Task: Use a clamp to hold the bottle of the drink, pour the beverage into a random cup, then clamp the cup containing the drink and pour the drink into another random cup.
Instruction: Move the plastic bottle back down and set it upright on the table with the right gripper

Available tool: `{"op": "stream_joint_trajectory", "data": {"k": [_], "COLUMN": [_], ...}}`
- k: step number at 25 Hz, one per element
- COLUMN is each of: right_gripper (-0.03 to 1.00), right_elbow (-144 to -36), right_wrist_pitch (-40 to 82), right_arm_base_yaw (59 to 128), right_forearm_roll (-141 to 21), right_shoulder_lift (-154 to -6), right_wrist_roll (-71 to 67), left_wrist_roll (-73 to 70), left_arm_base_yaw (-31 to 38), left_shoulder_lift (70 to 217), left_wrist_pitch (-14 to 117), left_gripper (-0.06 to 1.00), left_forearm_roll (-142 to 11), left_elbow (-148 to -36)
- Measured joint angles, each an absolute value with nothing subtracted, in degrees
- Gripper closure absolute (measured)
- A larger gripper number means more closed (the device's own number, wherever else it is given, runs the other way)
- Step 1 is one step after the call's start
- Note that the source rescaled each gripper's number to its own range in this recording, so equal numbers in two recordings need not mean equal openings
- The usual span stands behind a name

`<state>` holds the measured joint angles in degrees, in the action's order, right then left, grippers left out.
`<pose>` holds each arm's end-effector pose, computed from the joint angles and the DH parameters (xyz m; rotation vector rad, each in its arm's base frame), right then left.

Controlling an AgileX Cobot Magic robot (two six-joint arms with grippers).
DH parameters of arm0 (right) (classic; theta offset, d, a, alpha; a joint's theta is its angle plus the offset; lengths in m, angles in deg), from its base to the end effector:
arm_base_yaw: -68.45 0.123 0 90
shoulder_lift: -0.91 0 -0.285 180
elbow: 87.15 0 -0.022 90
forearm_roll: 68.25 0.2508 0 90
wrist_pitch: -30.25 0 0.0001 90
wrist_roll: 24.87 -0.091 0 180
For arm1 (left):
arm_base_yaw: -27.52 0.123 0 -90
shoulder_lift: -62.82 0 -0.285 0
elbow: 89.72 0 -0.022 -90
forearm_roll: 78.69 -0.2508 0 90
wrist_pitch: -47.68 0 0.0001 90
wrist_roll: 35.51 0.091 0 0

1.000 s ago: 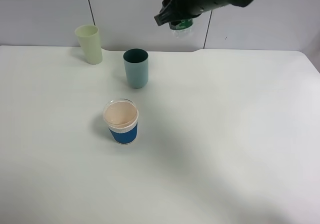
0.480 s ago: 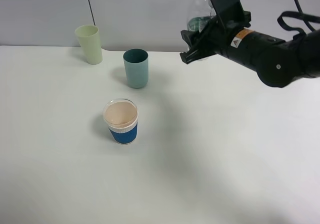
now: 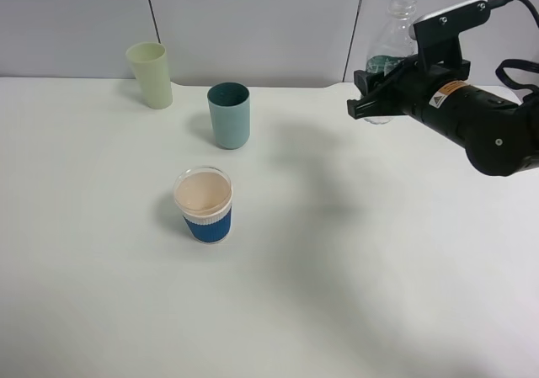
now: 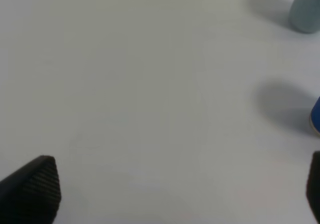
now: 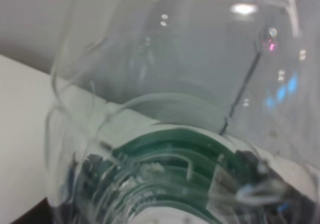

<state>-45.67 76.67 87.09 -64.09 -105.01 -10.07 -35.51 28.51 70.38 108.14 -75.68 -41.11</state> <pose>0.3057 0.0981 0.1801 -0.4280 1.7109 0.0387 -0.0051 -0.0042 0.2776 -0.0152 2.0348 -0.0519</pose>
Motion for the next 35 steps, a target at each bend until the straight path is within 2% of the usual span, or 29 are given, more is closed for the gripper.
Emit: {"op": "stream_joint_trajectory", "data": {"k": [7, 14, 19, 35], "right_gripper": [0.95, 0.95, 0.95, 0.95], "right_elbow": [-46.1, -54.2, -57.9, -58.7], "right_wrist_pitch": [86.1, 87.0, 87.0, 88.4], "right_arm_base_yaw": [86.0, 86.0, 86.0, 86.0], "right_forearm_roll": [-63.9, -67.6, -68.6, -71.0], "right_shoulder_lift": [-114.7, -123.4, -127.5, -132.4], "right_wrist_roll": [-13.1, -22.1, -23.8, -13.2], "left_wrist_roll": [-35.5, -35.5, -35.5, -35.5], "left_arm_base_yaw": [28.5, 28.5, 28.5, 28.5], "left_shoulder_lift": [70.4, 70.4, 70.4, 70.4], "left_wrist_pitch": [108.1, 108.1, 108.1, 108.1], "left_gripper": [-0.06, -0.06, -0.06, -0.06], "left_forearm_roll": [-75.7, -75.7, -75.7, -75.7], "left_elbow": [-41.1, -41.1, -41.1, -41.1]}}
